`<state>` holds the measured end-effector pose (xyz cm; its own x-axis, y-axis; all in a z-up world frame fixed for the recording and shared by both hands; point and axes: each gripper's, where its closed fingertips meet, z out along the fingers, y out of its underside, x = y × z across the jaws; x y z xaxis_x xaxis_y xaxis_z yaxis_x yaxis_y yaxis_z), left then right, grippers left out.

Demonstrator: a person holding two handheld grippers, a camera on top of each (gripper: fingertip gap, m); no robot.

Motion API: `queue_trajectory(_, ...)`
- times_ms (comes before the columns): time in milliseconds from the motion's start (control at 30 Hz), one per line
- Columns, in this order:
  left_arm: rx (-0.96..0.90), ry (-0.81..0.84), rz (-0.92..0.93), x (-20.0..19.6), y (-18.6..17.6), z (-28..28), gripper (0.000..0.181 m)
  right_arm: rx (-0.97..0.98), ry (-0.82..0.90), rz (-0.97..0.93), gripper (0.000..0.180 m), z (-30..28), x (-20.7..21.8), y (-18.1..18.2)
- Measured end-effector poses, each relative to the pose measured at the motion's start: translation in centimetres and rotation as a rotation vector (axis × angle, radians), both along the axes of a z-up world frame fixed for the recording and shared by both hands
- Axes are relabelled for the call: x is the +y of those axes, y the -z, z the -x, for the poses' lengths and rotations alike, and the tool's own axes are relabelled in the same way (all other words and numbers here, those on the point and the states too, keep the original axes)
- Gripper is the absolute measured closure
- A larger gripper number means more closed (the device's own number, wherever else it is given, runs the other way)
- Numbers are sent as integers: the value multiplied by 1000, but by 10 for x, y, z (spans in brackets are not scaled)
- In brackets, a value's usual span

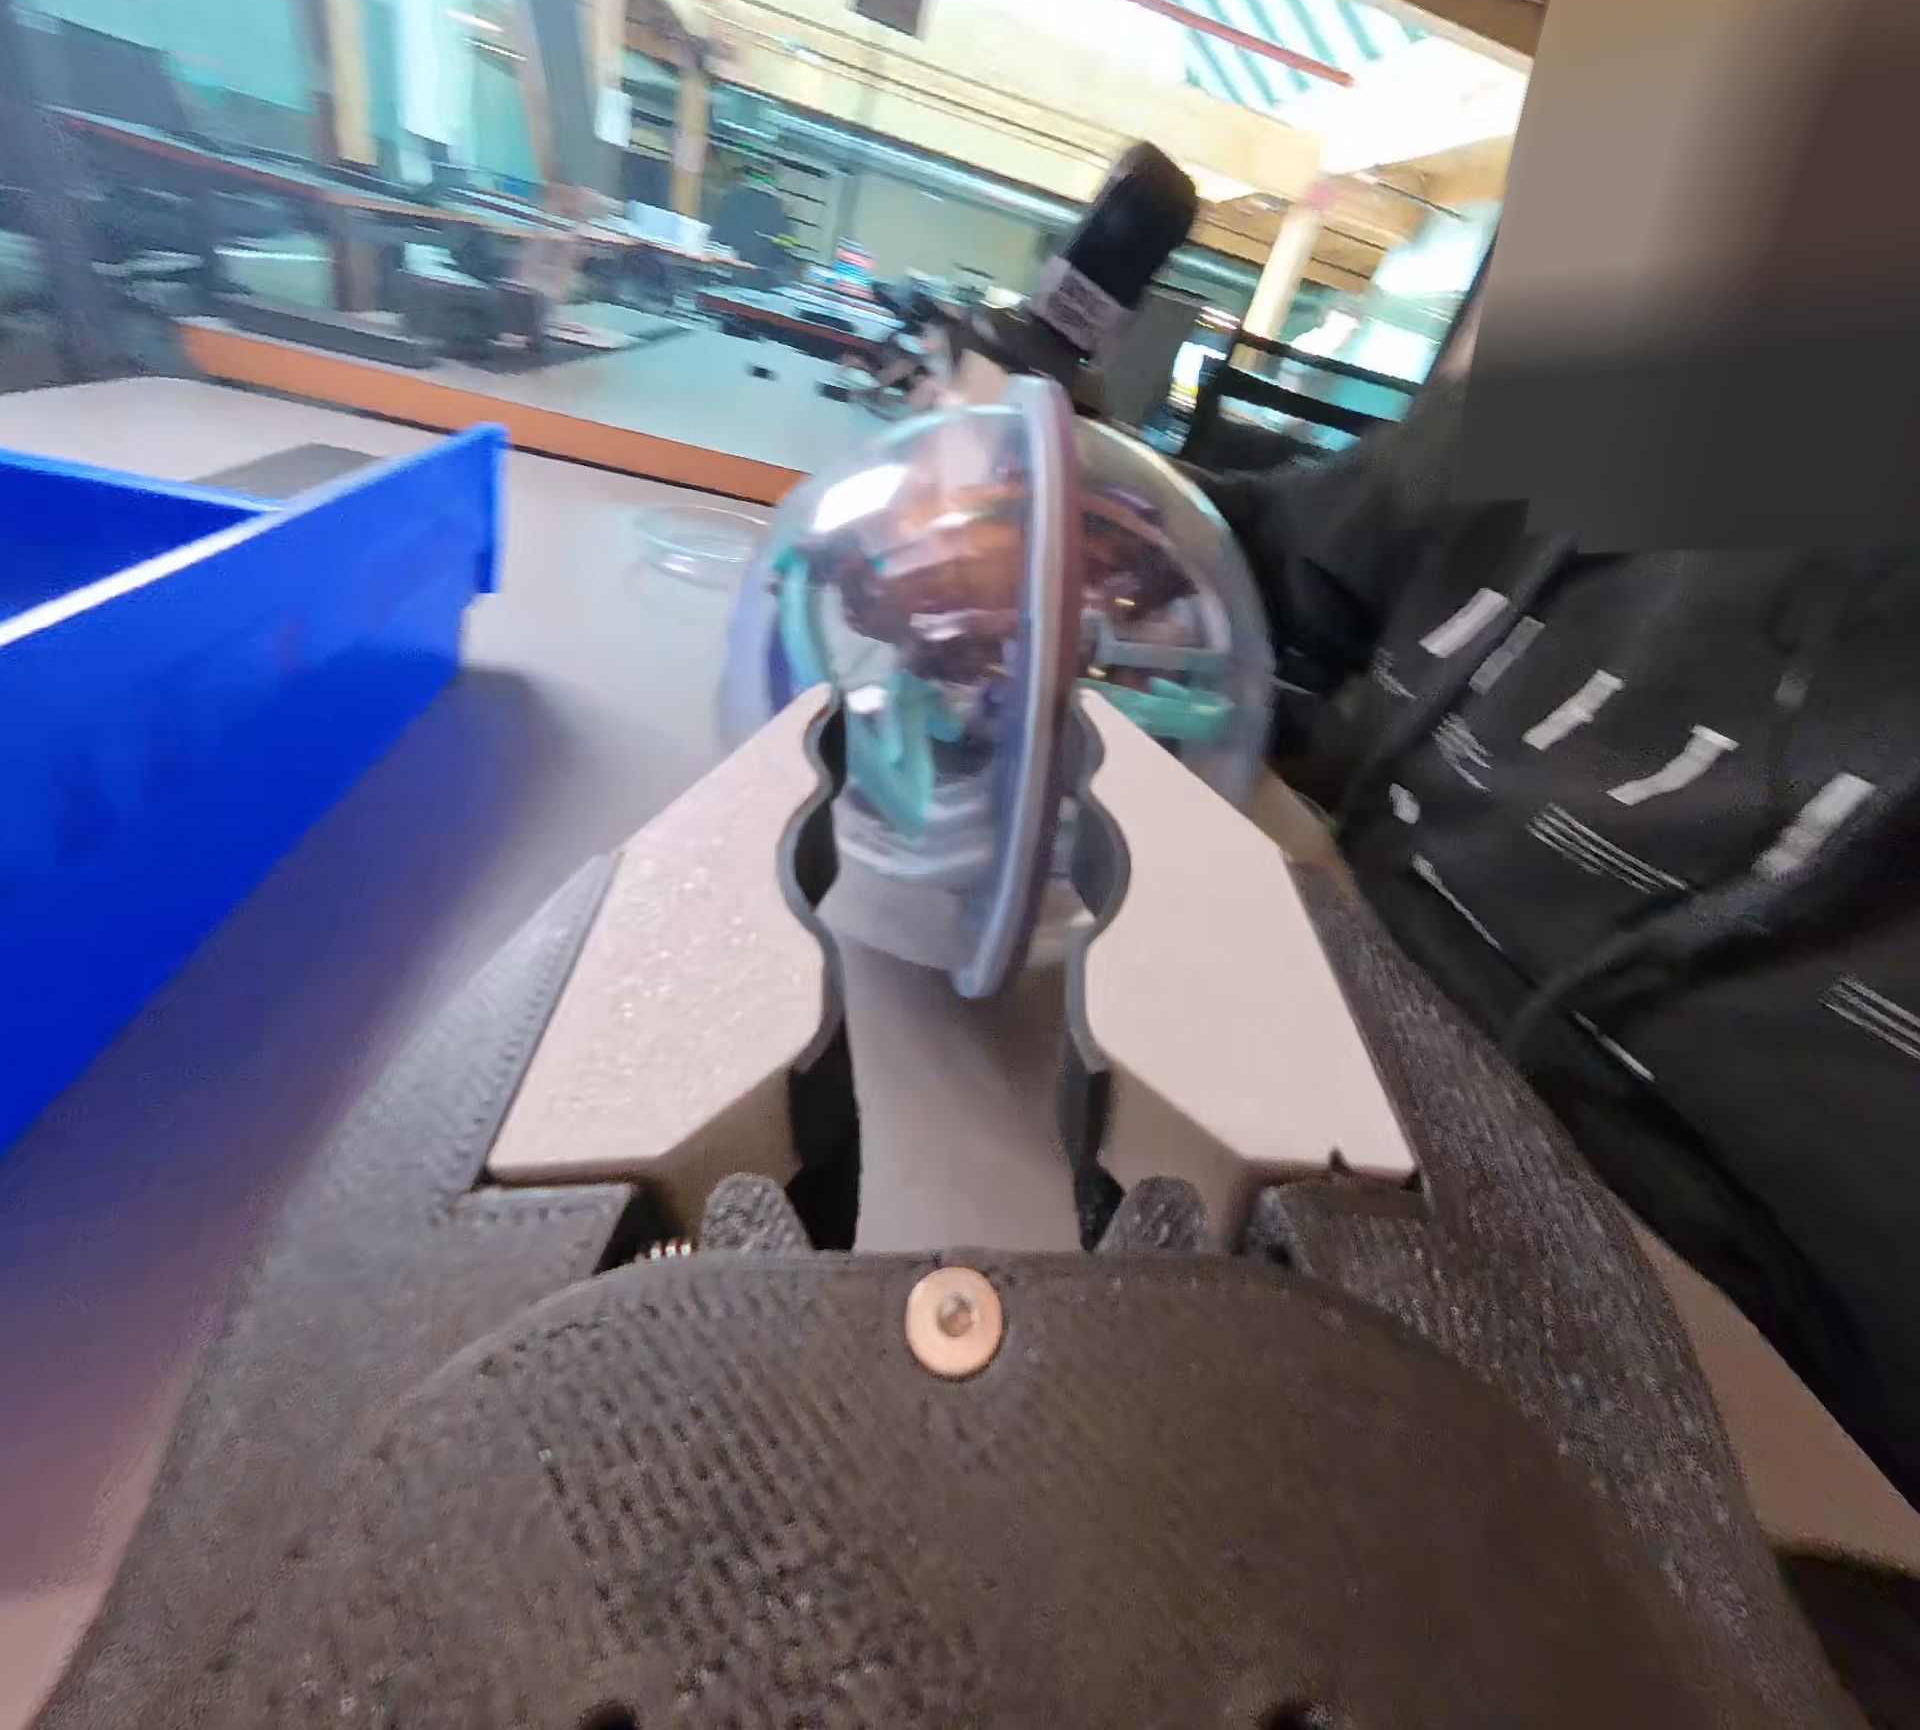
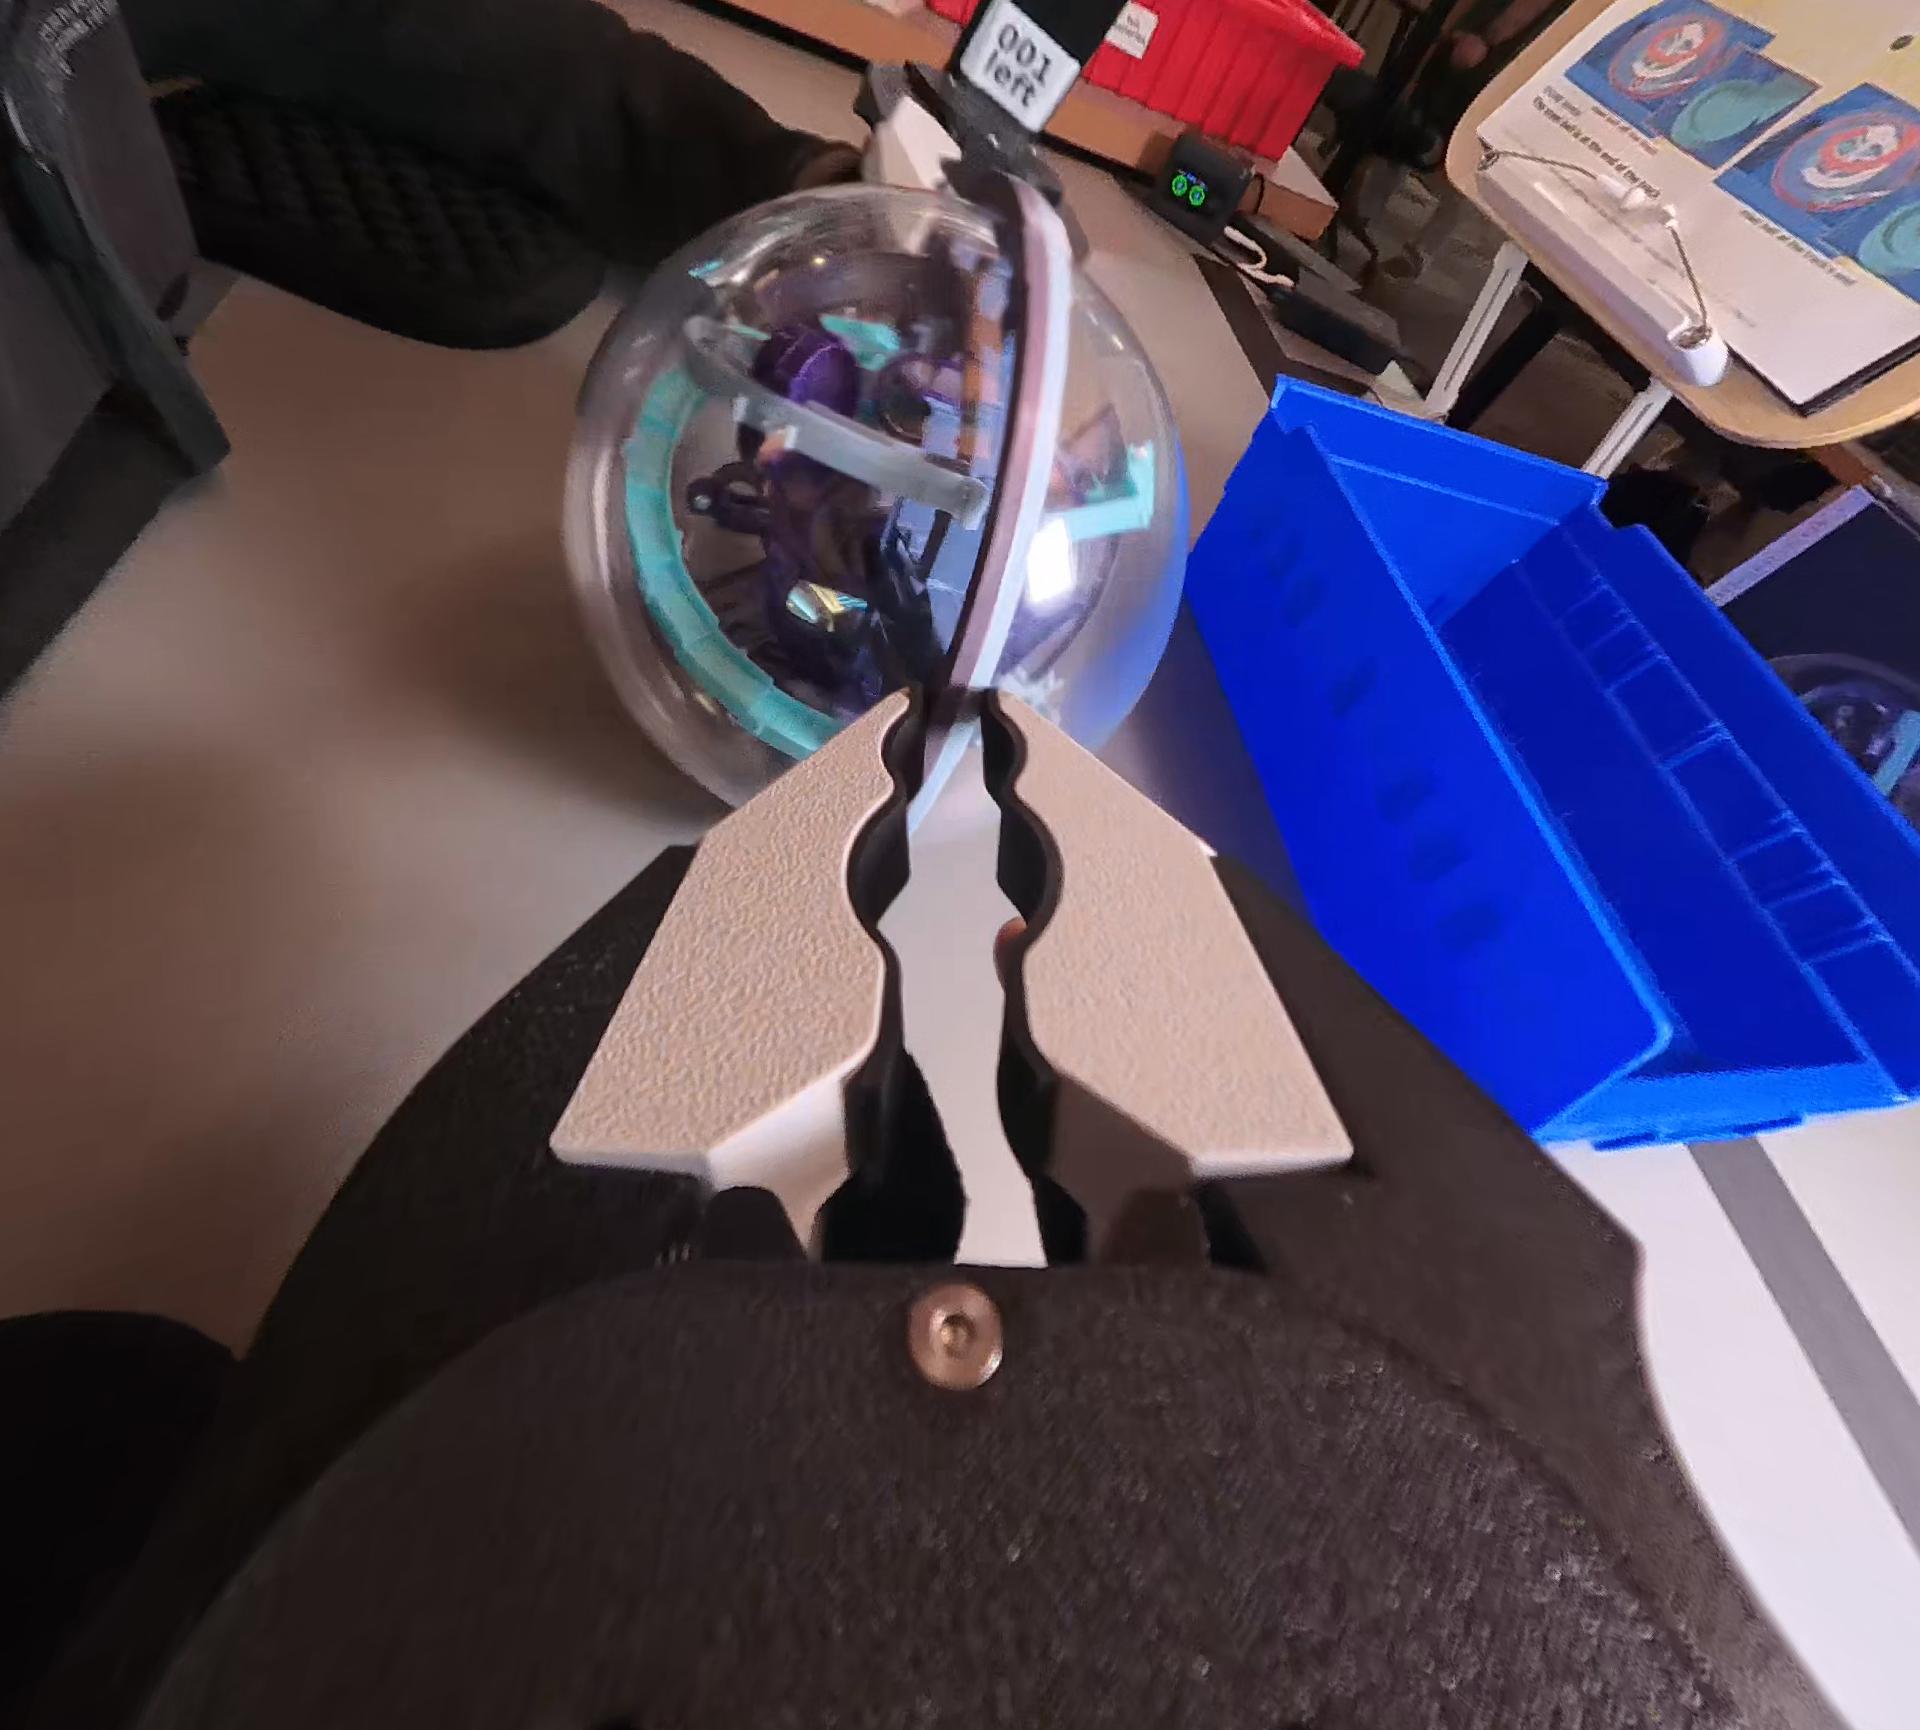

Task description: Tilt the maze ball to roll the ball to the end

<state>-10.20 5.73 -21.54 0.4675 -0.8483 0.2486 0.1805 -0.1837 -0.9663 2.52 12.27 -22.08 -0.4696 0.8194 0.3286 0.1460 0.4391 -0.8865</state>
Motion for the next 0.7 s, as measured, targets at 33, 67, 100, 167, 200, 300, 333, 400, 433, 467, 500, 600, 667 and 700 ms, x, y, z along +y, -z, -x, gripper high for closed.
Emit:
queue_trajectory(33, 18, 53, -2, -8, 0, -6, 146, -11, 3, -18, 171, 1, 1, -1)
queue_trajectory(67, 53, 79, -5, -13, 1, -10, 146, -19, 5, -29, 172, 1, 2, -2)
queue_trajectory(100, 97, 84, -17, -17, 4, -13, 146, -25, 8, -40, 172, 2, 2, -4)
queue_trajectory(167, 194, 54, -51, -21, 9, -16, 146, -35, 17, -65, 172, 3, 1, -6)
queue_trajectory(200, 235, 43, -67, -24, 12, -17, 146, -41, 21, -72, 172, 4, 1, -8)
queue_trajectory(300, 304, 28, -82, -30, 18, -17, 146, -61, 27, -92, 172, 7, -2, -10)
queue_trajectory(333, 331, 11, -81, -30, 21, -16, 146, -68, 27, -97, 172, 8, -2, -11)
queue_trajectory(400, 370, -15, -84, -30, 27, -14, 145, -78, 30, -108, 172, 10, -4, -14)
queue_trajectory(433, 378, -26, -84, -30, 29, -14, 144, -85, 31, -112, 172, 11, -4, -15)
queue_trajectory(467, 384, -41, -81, -29, 32, -14, 145, -91, 31, -113, 172, 11, -5, -16)
queue_trajectory(500, 393, -63, -76, -27, 34, -13, 148, -97, 31, -113, 172, 12, -6, -17)
queue_trajectory(600, 396, -124, -76, -22, 36, -10, 149, -110, 37, -94, 172, 14, -7, -18)
queue_trajectory(667, 382, -153, -77, -19, 32, -9, 151, -114, 53, -51, 172, 14, -4, -18)
queue_trajectory(700, 376, -160, -74, -18, 31, -9, 155, -114, 62, -24, 172, 14, -3, -18)
